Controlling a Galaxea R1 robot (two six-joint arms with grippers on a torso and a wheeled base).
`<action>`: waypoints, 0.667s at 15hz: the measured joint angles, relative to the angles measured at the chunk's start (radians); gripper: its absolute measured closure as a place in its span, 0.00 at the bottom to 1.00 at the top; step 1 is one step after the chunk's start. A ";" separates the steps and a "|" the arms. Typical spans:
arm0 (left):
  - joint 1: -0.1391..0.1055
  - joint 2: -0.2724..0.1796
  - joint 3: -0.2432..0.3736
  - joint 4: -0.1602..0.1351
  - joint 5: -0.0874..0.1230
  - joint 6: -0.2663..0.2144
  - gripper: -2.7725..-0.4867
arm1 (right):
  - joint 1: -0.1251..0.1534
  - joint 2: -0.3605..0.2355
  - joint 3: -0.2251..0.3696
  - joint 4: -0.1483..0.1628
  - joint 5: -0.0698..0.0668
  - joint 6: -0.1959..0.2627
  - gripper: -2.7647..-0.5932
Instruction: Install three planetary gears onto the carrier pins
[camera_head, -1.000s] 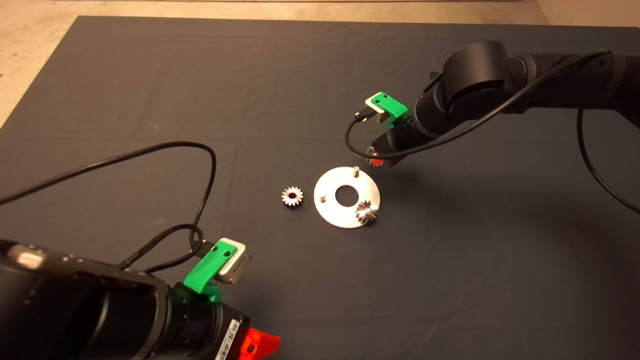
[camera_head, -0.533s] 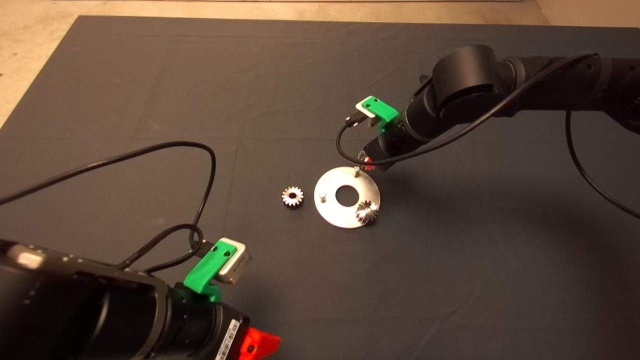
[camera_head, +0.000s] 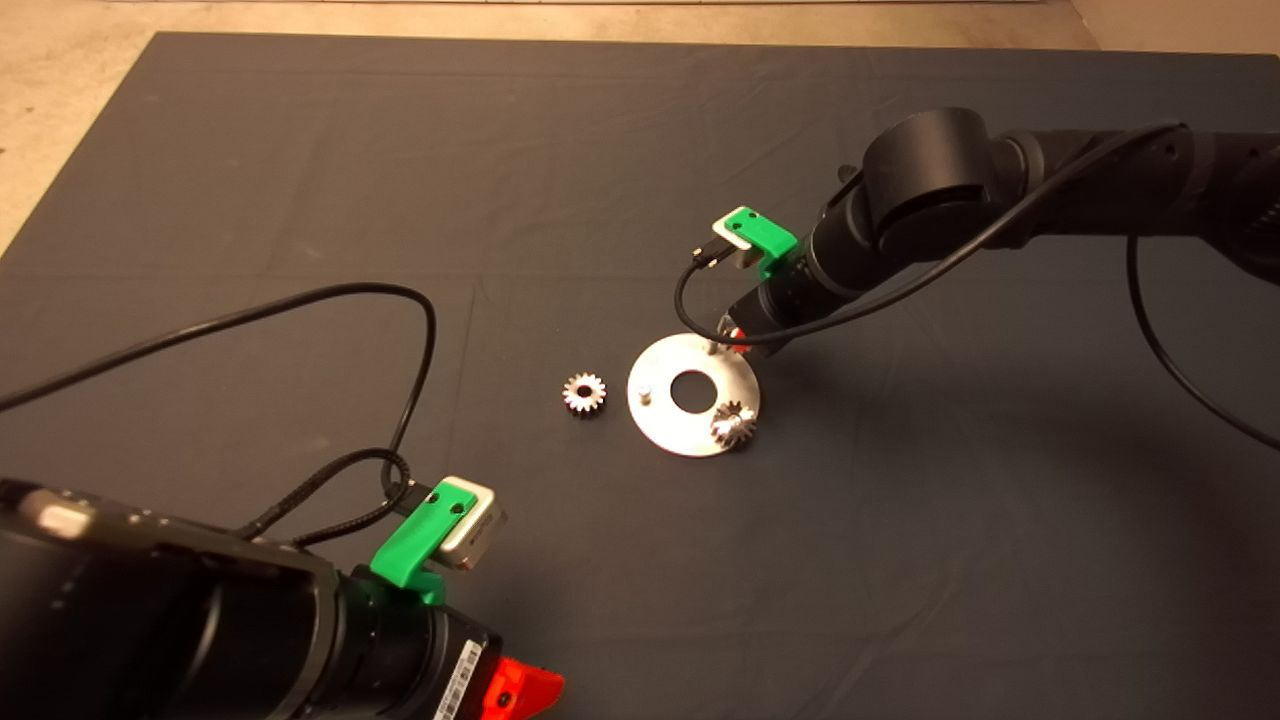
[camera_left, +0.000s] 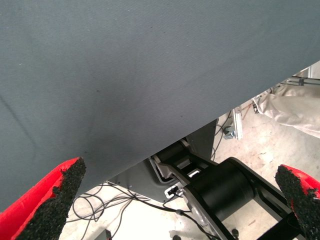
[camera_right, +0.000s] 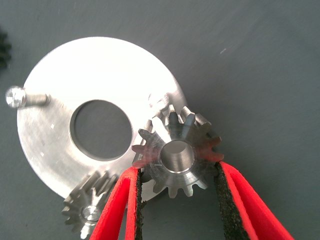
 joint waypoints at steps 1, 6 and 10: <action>0.000 0.000 0.000 0.000 -0.006 0.000 0.00 | -0.006 0.000 0.001 0.000 0.000 0.000 0.89; 0.000 -0.001 0.000 0.000 -0.008 0.000 0.00 | -0.003 0.002 0.001 0.000 0.000 -0.001 0.89; 0.000 -0.005 0.000 0.000 -0.009 0.000 0.00 | -0.003 0.014 0.000 0.000 0.001 -0.004 0.89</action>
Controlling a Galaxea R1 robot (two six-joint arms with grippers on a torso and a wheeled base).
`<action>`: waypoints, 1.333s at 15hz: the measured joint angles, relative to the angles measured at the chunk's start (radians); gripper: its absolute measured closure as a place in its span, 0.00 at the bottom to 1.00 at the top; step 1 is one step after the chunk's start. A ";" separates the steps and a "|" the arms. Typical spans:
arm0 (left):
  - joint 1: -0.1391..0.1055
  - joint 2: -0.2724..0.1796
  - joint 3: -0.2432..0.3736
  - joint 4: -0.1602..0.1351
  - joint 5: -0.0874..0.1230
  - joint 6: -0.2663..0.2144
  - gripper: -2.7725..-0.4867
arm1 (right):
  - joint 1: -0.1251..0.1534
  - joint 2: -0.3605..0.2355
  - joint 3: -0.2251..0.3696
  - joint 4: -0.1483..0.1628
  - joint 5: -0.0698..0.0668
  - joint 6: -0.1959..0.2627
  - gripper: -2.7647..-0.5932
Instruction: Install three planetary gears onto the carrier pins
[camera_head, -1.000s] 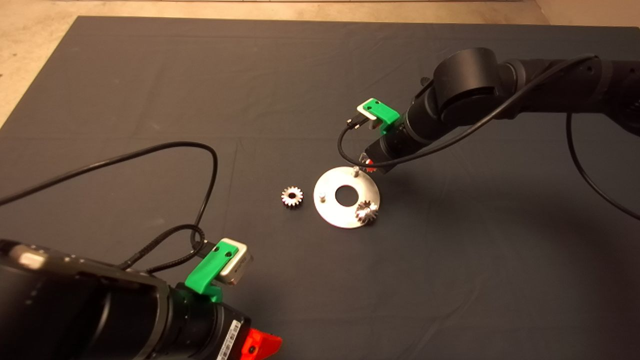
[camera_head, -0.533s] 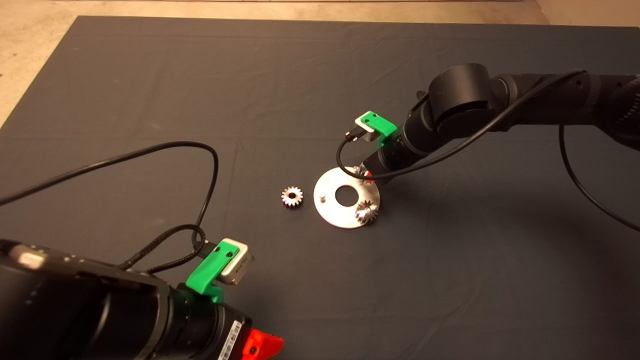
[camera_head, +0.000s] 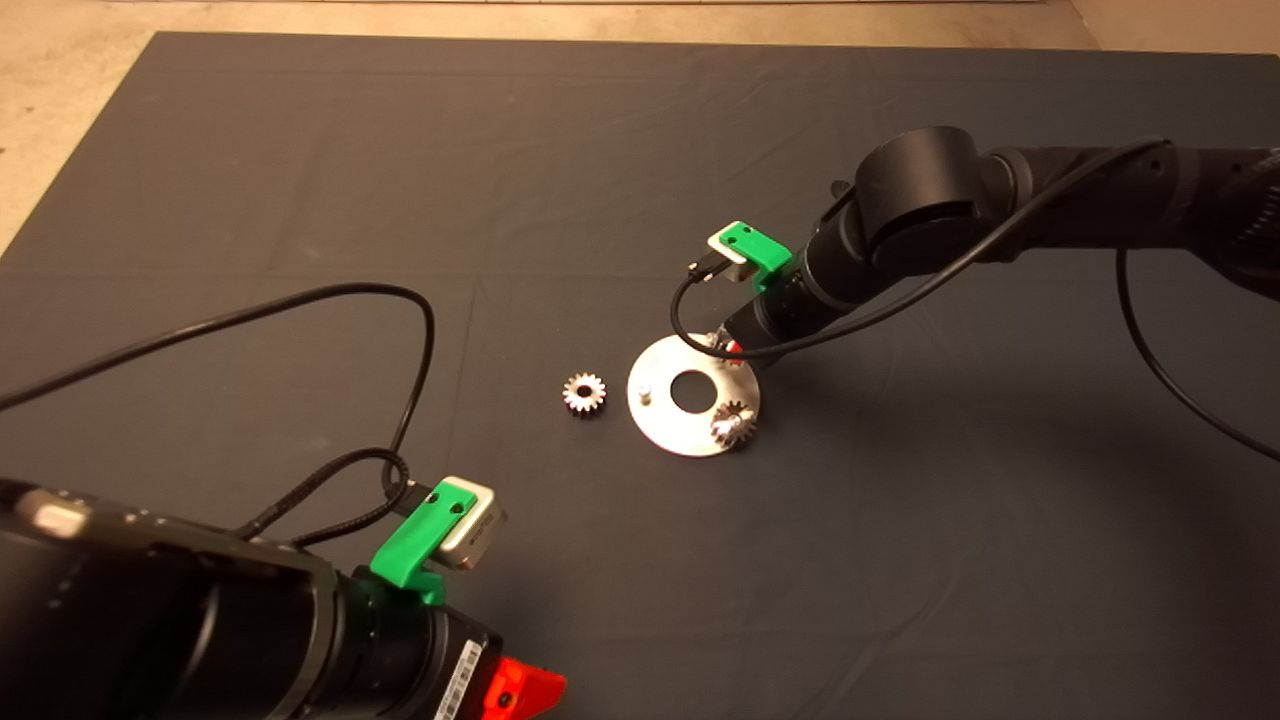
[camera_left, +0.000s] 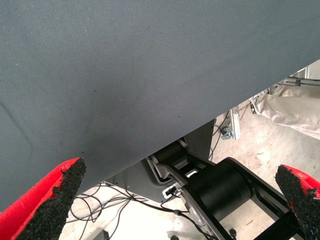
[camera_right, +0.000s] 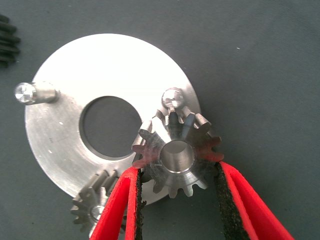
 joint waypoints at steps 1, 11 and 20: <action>0.000 0.000 0.000 0.000 0.000 0.000 0.00 | 0.000 0.009 0.000 0.000 0.001 0.000 0.89; 0.000 -0.003 0.000 0.000 0.000 0.000 0.00 | 0.000 0.037 -0.014 -0.001 0.010 -0.001 0.89; 0.000 -0.008 0.000 0.000 -0.001 0.000 0.00 | 0.001 0.044 -0.016 -0.007 0.006 -0.004 0.89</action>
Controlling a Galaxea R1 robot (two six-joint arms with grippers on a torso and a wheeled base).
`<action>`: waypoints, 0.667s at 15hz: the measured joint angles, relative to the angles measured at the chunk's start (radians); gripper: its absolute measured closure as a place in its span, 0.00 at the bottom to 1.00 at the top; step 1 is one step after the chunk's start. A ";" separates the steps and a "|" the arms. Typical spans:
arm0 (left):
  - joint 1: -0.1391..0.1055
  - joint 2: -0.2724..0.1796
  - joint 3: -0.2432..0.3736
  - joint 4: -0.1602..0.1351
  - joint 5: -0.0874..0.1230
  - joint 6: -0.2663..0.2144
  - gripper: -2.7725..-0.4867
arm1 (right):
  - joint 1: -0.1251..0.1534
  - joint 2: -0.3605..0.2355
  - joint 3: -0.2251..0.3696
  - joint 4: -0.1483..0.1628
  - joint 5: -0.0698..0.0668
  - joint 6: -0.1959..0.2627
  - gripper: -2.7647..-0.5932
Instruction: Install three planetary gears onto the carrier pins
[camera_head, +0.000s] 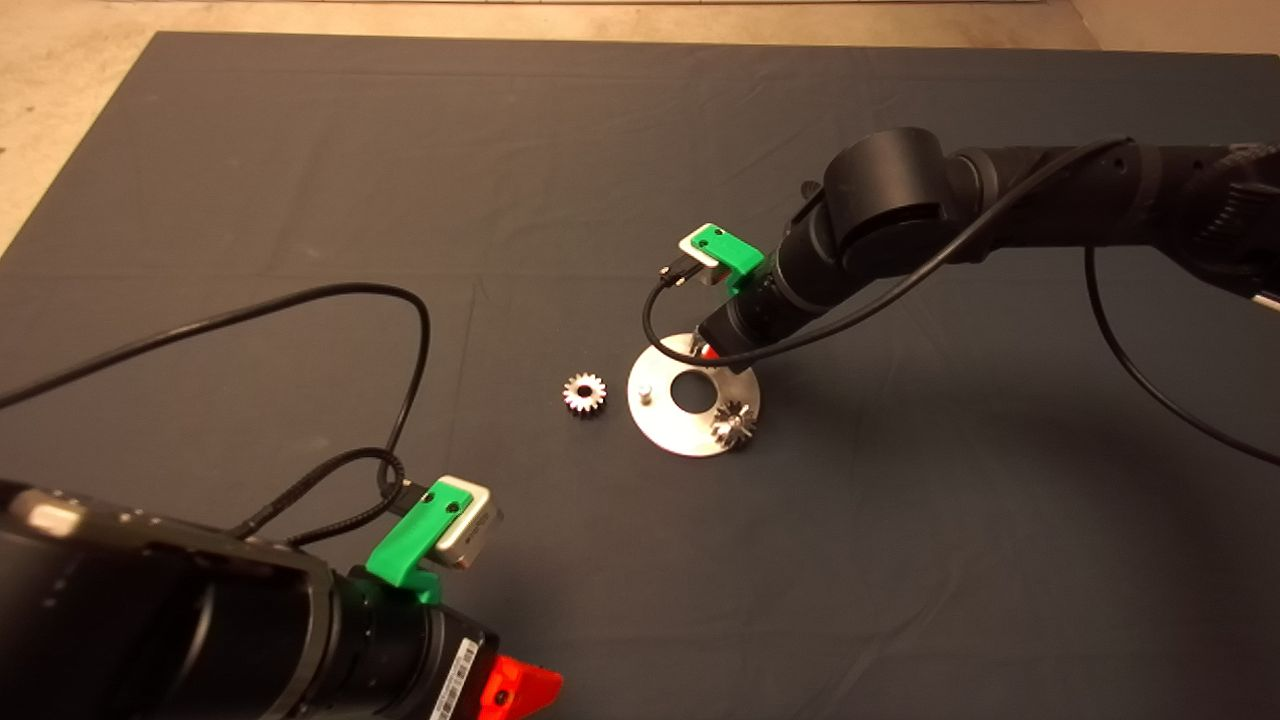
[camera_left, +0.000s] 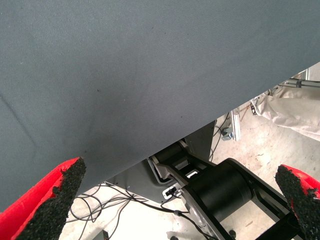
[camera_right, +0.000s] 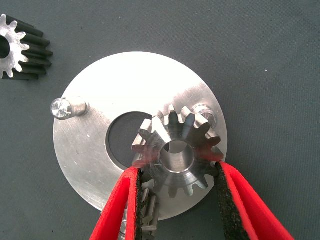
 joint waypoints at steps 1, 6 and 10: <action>0.000 0.000 0.000 0.000 0.000 0.000 0.00 | 0.001 0.004 -0.007 -0.002 0.000 0.000 0.89; 0.000 0.000 0.000 0.000 0.000 0.000 0.00 | 0.005 0.017 -0.055 -0.013 -0.003 -0.034 0.89; 0.000 0.000 0.000 0.000 0.000 0.000 0.00 | 0.004 0.017 -0.074 -0.013 -0.005 -0.056 0.89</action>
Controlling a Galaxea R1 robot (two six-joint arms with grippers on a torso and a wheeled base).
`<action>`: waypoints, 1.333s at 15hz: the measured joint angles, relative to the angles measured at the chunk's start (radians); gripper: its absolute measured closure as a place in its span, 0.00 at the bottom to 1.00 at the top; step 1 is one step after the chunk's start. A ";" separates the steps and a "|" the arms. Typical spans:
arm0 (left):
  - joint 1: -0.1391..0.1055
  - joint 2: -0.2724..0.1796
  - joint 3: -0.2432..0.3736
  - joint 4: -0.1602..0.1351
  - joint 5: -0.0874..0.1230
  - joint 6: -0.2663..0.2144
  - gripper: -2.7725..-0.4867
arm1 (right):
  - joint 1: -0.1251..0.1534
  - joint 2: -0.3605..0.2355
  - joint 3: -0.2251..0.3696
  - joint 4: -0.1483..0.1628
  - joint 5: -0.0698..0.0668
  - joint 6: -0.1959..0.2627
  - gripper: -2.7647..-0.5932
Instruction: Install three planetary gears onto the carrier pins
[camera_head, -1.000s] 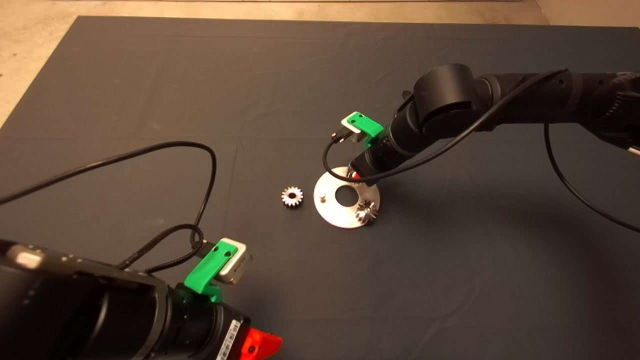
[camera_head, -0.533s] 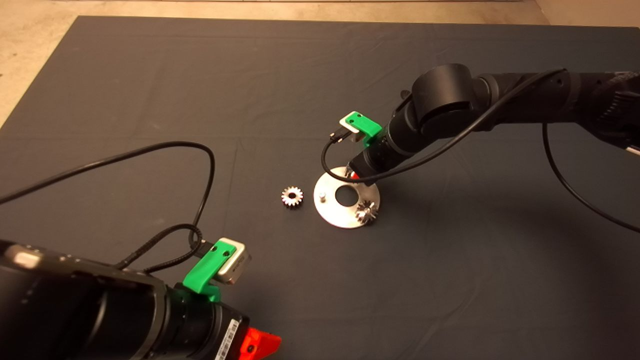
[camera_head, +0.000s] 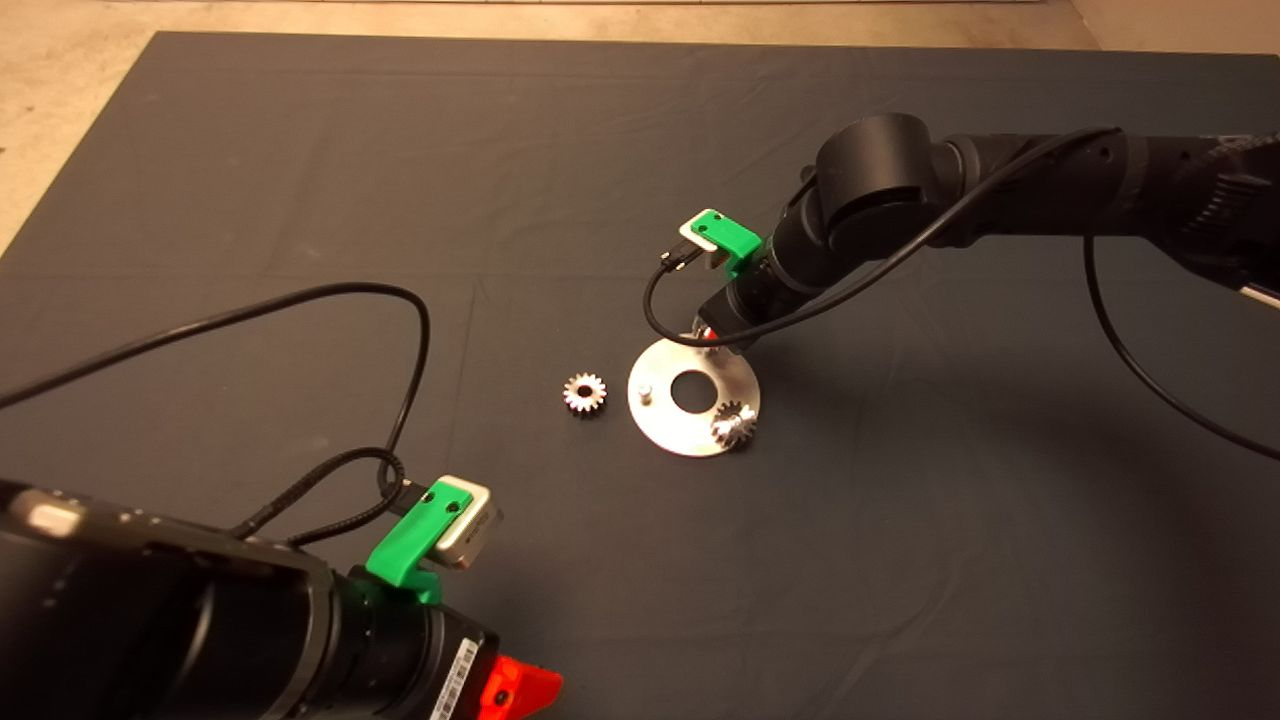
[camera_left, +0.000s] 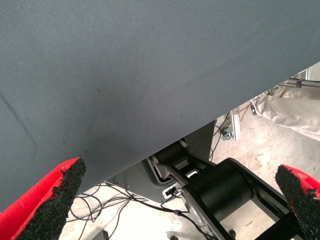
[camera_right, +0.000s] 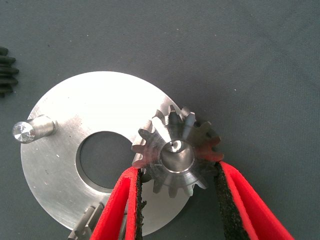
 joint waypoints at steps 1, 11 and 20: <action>0.000 0.000 0.000 0.000 0.000 0.000 0.00 | 0.000 0.000 -0.001 0.000 -0.001 0.000 0.89; 0.000 -0.064 0.000 0.000 -0.034 0.016 0.00 | 0.000 0.002 -0.001 0.000 -0.017 0.000 0.89; 0.000 -0.064 0.000 0.000 -0.036 0.017 0.00 | -0.008 0.002 -0.001 -0.004 -0.026 0.000 0.89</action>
